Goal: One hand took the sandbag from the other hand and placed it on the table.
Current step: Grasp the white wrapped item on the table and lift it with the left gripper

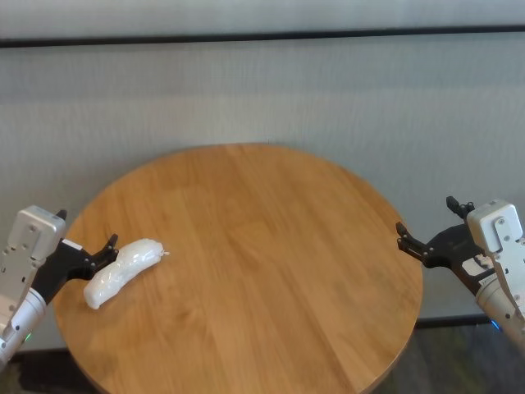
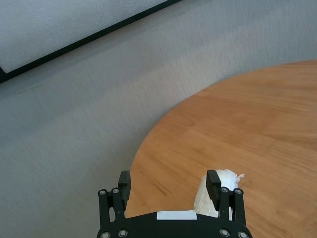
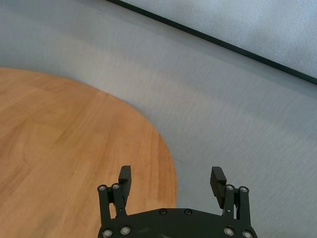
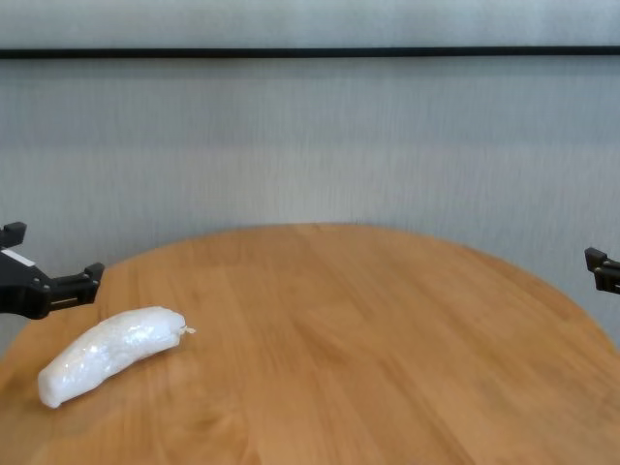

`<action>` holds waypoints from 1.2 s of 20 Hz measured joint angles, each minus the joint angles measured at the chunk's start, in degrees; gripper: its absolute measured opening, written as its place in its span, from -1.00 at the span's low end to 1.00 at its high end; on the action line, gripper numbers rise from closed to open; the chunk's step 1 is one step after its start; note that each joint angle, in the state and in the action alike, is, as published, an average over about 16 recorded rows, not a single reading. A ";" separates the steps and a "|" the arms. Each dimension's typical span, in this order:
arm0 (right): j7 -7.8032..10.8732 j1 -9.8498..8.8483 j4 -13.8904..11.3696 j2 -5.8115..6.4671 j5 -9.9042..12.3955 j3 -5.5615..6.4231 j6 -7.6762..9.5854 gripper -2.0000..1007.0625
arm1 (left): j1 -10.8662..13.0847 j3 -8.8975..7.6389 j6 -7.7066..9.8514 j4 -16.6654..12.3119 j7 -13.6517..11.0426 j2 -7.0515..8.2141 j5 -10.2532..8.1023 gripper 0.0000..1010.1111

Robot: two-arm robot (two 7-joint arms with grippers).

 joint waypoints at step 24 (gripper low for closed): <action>0.00 0.00 0.00 0.00 0.00 0.00 0.00 1.00 | 0.05 -0.03 0.09 -0.06 -0.15 0.02 -0.03 0.98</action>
